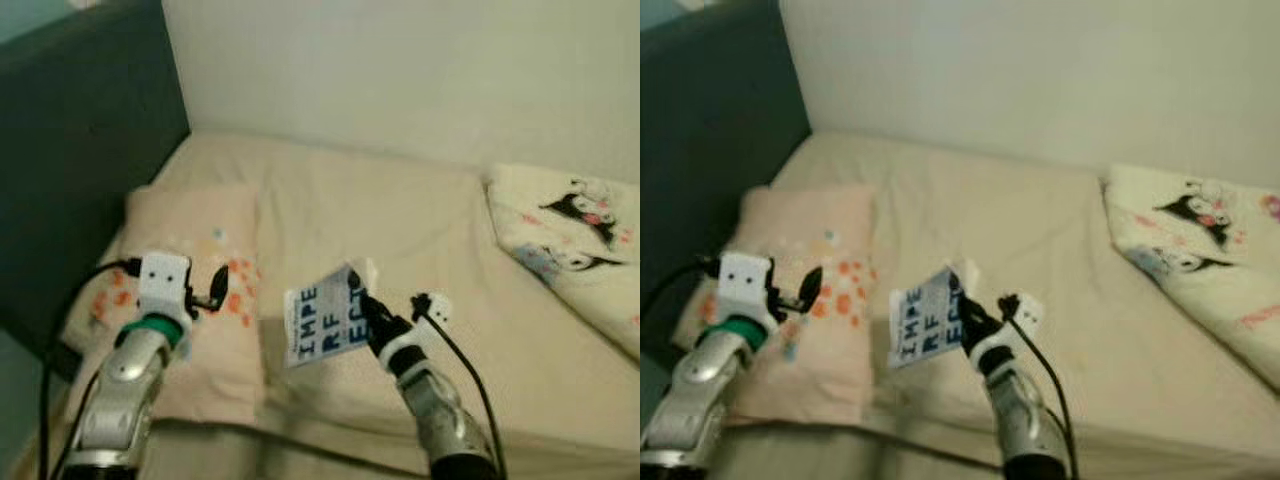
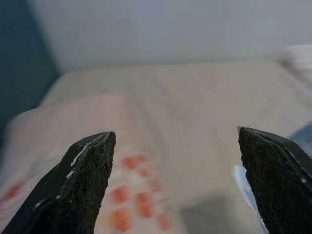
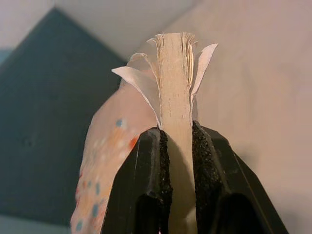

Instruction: Clean up the room

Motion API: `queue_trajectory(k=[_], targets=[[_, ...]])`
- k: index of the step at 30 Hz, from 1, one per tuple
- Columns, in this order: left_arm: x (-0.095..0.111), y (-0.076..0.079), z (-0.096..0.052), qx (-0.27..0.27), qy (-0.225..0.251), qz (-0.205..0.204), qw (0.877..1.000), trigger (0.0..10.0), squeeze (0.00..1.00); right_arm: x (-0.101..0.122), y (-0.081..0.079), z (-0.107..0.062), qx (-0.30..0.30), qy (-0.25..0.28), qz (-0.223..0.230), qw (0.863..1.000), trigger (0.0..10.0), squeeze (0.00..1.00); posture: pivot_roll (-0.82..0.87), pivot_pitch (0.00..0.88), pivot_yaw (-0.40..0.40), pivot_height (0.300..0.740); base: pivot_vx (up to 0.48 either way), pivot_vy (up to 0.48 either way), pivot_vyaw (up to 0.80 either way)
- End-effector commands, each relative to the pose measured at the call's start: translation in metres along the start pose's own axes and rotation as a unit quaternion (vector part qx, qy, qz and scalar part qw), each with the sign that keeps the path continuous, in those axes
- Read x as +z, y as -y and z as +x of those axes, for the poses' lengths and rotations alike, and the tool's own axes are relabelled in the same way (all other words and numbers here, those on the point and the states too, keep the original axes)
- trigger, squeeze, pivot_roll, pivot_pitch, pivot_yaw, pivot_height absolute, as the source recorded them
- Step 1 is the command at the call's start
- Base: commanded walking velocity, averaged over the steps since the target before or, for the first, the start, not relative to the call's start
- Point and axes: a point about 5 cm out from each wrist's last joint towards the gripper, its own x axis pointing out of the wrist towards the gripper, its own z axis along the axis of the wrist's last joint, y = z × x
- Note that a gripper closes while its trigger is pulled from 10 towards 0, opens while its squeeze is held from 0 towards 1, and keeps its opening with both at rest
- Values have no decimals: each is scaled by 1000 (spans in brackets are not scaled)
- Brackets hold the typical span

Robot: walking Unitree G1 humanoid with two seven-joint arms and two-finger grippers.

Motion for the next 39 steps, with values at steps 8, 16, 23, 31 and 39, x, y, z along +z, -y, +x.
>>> queue_trajectory(k=[8, 16, 23, 31, 39], targets=[[-2, -6, 0, 20, -3, 0, 1000, 10000, 0, 2, 0, 0, -3, 6, -8, 1000, 10000, 0, 163, 0, 18, 715, 0, 0, 80], [-3, -7, -1, 26, -4, -4, 1000, 10000, 0, 1, 0, 1, -7, -1, -9, 1000, 10000, 0, 163, 0, 12, 715, 243, 0, 800], [-3, -8, -2, 31, -4, -5, 1000, 10000, 0, 4, -2, 6, -10, 0, -10, 1000, 10000, 0, 167, 0, 6, 715, 283, 0, 0], [-3, -7, -1, 33, -2, -7, 999, 10000, 0, 6, -1, 7, -15, 1, -14, 1000, 10000, 0, 164, 0, 1, 715, 249, 0, 0], [-5, -3, -2, 26, -7, -2, 1000, 10000, 0, 7, 2, 6, -20, 1, -7, 1000, 10000, 0, 160, 0, 1, 715, 0, 0, 0]])
